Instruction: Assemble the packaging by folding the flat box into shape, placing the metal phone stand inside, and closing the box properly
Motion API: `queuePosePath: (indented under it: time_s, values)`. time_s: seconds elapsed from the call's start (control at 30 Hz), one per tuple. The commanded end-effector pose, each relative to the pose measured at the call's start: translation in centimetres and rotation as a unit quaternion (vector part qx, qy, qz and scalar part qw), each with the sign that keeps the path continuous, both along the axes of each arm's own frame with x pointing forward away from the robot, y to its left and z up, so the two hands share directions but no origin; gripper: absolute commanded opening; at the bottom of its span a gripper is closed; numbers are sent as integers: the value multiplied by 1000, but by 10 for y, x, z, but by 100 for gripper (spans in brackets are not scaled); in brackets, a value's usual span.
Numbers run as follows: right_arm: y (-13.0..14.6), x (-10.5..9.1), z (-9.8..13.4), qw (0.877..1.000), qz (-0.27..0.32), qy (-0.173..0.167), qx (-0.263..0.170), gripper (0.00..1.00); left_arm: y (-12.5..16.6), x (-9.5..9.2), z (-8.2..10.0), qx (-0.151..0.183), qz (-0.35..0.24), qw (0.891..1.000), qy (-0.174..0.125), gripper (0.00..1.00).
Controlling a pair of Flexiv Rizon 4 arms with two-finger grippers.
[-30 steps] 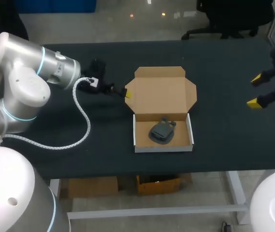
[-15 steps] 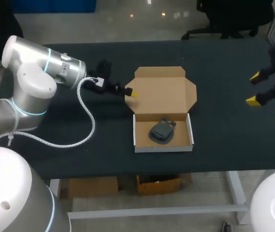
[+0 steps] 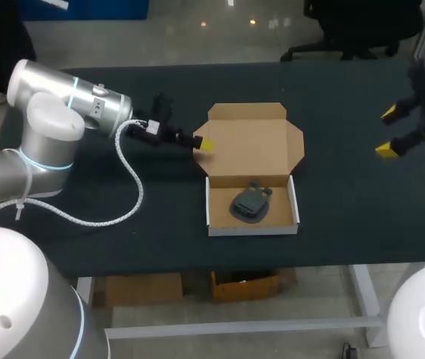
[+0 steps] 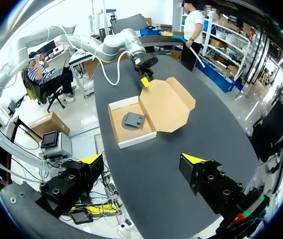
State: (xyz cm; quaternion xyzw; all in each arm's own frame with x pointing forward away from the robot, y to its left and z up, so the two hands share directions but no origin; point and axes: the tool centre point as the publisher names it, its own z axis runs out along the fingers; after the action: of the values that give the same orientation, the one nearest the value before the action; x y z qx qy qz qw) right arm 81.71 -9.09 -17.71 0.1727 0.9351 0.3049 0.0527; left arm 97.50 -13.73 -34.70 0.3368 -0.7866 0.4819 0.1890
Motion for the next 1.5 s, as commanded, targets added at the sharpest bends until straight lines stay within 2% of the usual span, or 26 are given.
queuePosePath:
  time_s: [0.03,0.2,0.23,0.27,0.53,1.1,1.5]
  values:
    - [3,4,4,1000,2,3,-3,100,-3,6,-1,-8,-27,1000,9,80]
    - [7,7,5,1000,4,1,-5,100,-8,5,-3,-9,-44,999,8,64]
    - [8,7,5,1000,4,1,-5,100,-9,5,-3,-11,-47,999,7,53]
    - [8,7,5,1000,5,1,-6,100,-10,4,-4,-11,-49,999,6,49]
    - [12,9,9,1000,7,-1,-9,100,-13,-2,-5,-20,-66,998,-3,31]
    - [18,10,10,1000,7,-1,-13,100,-16,-12,3,-25,-94,995,-29,15]
    - [21,9,14,1000,7,-4,-16,100,-18,-20,9,-30,-115,991,-54,14]
